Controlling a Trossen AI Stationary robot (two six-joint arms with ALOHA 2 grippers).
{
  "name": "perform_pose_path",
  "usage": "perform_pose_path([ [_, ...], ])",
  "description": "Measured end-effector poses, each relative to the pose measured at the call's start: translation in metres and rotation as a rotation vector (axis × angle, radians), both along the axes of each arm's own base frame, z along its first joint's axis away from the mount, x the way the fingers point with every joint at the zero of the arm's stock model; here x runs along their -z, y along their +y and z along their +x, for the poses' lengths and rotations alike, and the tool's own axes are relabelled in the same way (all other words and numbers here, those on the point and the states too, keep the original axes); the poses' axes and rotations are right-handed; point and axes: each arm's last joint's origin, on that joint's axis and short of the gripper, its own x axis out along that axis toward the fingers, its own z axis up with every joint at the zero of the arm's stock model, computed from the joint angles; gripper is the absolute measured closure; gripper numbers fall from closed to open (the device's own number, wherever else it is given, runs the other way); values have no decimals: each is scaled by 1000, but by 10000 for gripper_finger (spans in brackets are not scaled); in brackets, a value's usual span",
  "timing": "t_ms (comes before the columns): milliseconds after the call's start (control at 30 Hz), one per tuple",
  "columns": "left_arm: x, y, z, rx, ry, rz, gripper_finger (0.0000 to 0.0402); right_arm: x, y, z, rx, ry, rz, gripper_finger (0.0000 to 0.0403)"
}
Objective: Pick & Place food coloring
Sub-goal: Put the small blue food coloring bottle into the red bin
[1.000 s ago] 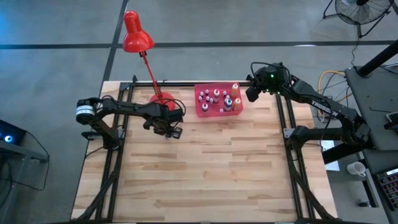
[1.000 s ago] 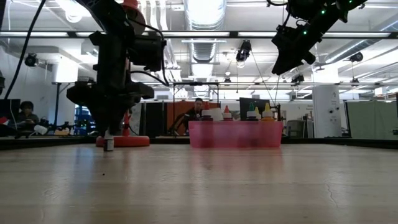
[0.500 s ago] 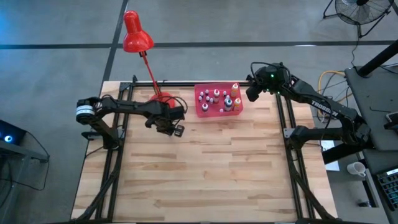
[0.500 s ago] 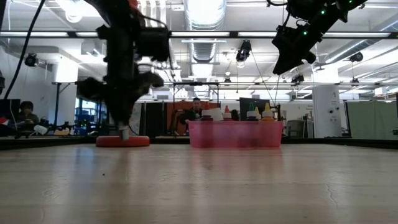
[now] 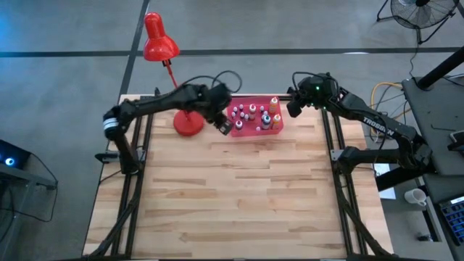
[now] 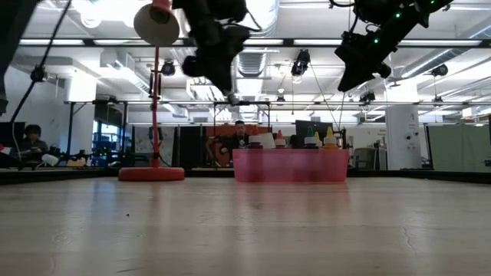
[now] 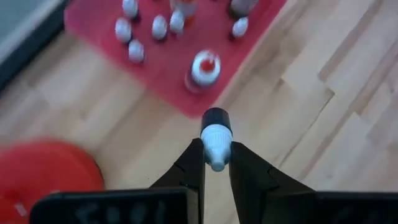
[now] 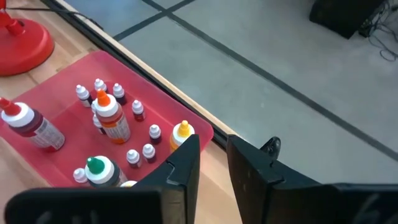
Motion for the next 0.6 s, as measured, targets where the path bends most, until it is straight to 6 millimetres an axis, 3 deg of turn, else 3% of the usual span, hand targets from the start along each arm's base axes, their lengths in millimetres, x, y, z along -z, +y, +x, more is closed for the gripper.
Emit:
perform_pose_path([
  [367,-8,47,69,192,100,104,369,9,-1,-12,58,69,96,335],
  [600,14,49,71,198,69,96,368,11,-3,-18,81,99,118,335],
])
